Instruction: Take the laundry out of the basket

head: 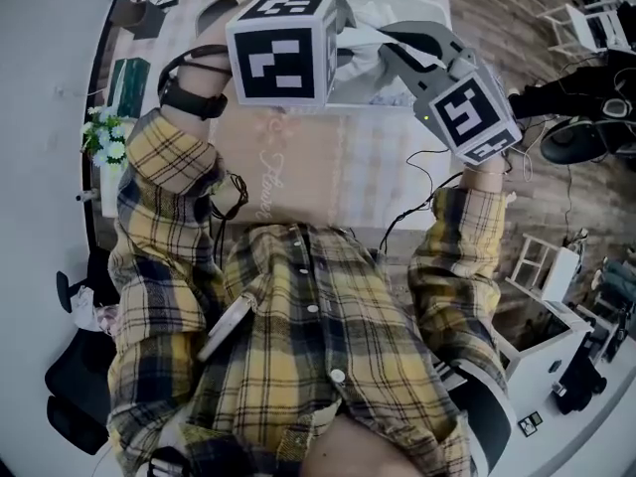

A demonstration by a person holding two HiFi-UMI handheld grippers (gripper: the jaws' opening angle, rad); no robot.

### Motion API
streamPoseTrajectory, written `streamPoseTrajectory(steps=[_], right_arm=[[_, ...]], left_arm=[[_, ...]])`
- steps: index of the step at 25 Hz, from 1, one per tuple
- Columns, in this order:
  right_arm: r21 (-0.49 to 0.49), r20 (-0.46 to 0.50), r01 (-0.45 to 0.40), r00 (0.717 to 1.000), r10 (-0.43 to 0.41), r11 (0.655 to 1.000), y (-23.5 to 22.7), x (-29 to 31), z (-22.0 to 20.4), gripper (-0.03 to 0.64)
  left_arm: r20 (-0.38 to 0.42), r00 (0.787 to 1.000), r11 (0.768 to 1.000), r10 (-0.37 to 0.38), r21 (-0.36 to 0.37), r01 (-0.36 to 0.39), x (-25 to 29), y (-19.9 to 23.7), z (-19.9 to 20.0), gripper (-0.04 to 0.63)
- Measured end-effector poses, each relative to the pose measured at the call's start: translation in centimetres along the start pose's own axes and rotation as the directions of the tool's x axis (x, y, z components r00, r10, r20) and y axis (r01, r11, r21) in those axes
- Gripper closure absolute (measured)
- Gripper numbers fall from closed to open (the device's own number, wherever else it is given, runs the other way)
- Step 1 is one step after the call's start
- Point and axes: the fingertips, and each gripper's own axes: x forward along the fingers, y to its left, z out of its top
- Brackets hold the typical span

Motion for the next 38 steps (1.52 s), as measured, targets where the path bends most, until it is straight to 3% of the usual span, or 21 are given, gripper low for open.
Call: streamPoseTrajectory(steps=[2,8,15,20,30,38], right_arm=[[0.012,0.029,0.037,0.999,-0.037,0.999,0.0,-1.1,1.4,0.587],[0.033,0.083,0.106,0.991,-0.109,0.994,1.1,-3.7,5.0,0.588],[0.083,0.143,0.126,0.980,-0.137,0.989,2.9,-5.2,8.5,0.588],[0.107,0.156,0.089,0.982,-0.106,0.990,5.1,-5.0,10.8,0.589],[0.194,0.249,-0.021,0.968,-0.029,0.981,10.0,1.0,16.7,0.589],[0.225,0.271,-0.032,0.962,-0.032,0.974,12.1,6.5,22.3,0.589]], left_arm=[[0.006,0.999,0.999,0.045,0.000,-0.045,-1.6,0.0,0.5,0.448],[0.058,0.995,0.997,0.082,-0.016,-0.081,-5.0,-2.5,2.2,0.448],[0.061,0.987,0.988,0.151,-0.055,-0.147,-8.3,-4.8,2.2,0.448],[0.066,0.982,0.978,0.179,-0.120,-0.170,-10.2,-6.7,0.9,0.448],[0.055,0.979,0.955,0.197,-0.237,-0.179,-14.0,-10.6,-6.9,0.448],[0.032,0.979,0.949,0.201,-0.253,-0.187,-17.8,-11.7,-13.9,0.448]])
